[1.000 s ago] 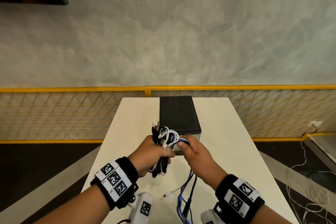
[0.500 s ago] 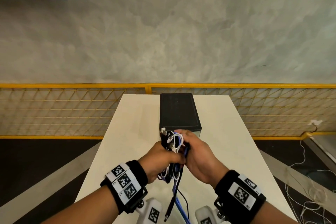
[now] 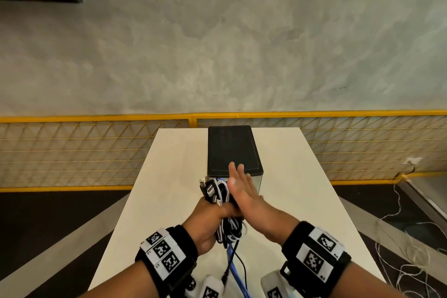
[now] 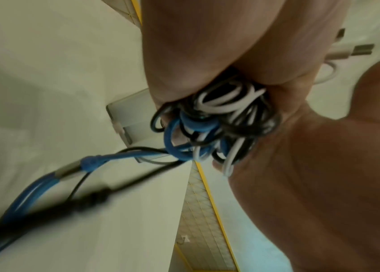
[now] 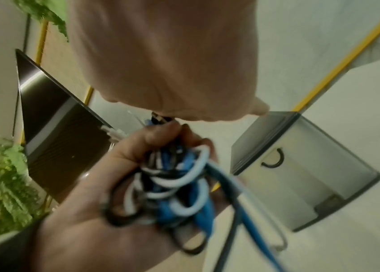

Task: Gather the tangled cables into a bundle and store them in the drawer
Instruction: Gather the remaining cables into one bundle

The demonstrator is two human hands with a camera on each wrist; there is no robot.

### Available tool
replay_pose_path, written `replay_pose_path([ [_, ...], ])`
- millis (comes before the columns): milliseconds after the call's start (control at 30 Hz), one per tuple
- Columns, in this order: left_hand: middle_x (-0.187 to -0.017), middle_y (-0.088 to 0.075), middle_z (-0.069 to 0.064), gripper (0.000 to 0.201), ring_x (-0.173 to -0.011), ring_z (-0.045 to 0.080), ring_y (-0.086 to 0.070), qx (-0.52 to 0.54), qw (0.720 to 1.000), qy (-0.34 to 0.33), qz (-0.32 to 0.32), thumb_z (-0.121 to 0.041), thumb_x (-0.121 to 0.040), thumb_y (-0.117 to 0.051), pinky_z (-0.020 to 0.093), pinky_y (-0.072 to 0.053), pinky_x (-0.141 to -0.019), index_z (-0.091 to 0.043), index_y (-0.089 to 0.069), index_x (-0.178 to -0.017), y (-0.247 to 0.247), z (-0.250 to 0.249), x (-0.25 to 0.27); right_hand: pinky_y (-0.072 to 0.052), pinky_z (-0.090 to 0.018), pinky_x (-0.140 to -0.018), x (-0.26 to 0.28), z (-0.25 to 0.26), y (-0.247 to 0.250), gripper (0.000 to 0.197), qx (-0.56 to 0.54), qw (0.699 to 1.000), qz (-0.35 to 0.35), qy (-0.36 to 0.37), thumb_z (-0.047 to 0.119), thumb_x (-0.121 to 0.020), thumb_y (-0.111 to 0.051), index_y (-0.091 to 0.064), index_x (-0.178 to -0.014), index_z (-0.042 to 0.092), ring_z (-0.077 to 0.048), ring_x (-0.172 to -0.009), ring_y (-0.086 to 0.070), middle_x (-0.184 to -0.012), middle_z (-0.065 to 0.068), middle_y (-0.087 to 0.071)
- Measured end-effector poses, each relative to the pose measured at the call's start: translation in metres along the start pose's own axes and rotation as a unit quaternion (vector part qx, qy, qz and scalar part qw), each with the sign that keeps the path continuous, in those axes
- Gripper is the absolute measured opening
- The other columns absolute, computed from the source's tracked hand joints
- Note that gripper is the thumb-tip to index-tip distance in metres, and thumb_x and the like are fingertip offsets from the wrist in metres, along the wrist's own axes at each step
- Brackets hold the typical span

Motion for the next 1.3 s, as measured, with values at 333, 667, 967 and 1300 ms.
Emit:
replay_pose_path([
  [333, -0.064, -0.051, 0.017, 0.021, -0.049, 0.023, -0.054, 0.099, 0.993, -0.028, -0.055, -0.005, -0.069, -0.068, 0.027, -0.048, -0.048, 0.004, -0.055, -0.083, -0.005, -0.031, -0.013, -0.04, -0.045, -0.11, 0.01, -0.036, -0.02, 0.069, -0.265, 0.954, 0.118, 0.07, 0.026, -0.087, -0.07, -0.035, -0.146, 0.013, -0.028, -0.131, -0.052, -0.141, -0.01, -0.055],
  [667, -0.056, -0.052, 0.012, 0.017, -0.052, 0.019, -0.056, 0.191, 0.981, -0.027, -0.019, -0.002, -0.085, -0.06, 0.04, -0.058, -0.077, -0.004, -0.06, -0.068, 0.006, -0.031, -0.007, -0.045, -0.038, -0.077, 0.007, -0.042, -0.028, 0.02, -0.253, 0.964, 0.076, -0.003, 0.02, -0.075, -0.069, -0.071, -0.095, 0.019, -0.016, -0.085, -0.058, -0.088, 0.0, -0.064],
  [967, -0.055, -0.054, 0.006, 0.016, -0.052, 0.017, -0.056, 0.216, 0.976, -0.014, 0.001, -0.008, -0.073, -0.061, 0.033, -0.054, -0.069, -0.009, -0.059, -0.057, 0.016, -0.035, -0.001, -0.049, -0.034, -0.064, 0.004, -0.05, -0.038, 0.012, -0.227, 0.972, 0.059, 0.016, 0.009, -0.085, -0.062, -0.072, -0.09, 0.013, -0.036, -0.076, -0.06, -0.082, -0.015, -0.071],
  [1300, -0.055, -0.054, 0.01, 0.014, -0.05, 0.02, -0.054, 0.066, 0.989, 0.098, 0.084, -0.011, -0.07, -0.061, 0.032, -0.051, -0.059, -0.004, -0.059, -0.058, 0.025, -0.033, 0.01, -0.041, -0.023, -0.059, -0.006, -0.067, -0.018, 0.026, 0.146, 0.988, 0.055, 0.014, 0.032, -0.082, -0.072, -0.058, -0.063, 0.023, -0.005, -0.055, -0.047, -0.059, 0.008, -0.054],
])
Point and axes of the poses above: each hand's wrist, its own x-axis away from the middle knuckle, its own y-axis out of the back of the hand, z = x × y, the point moved 2 cm from there along -x, towards the middle knuckle
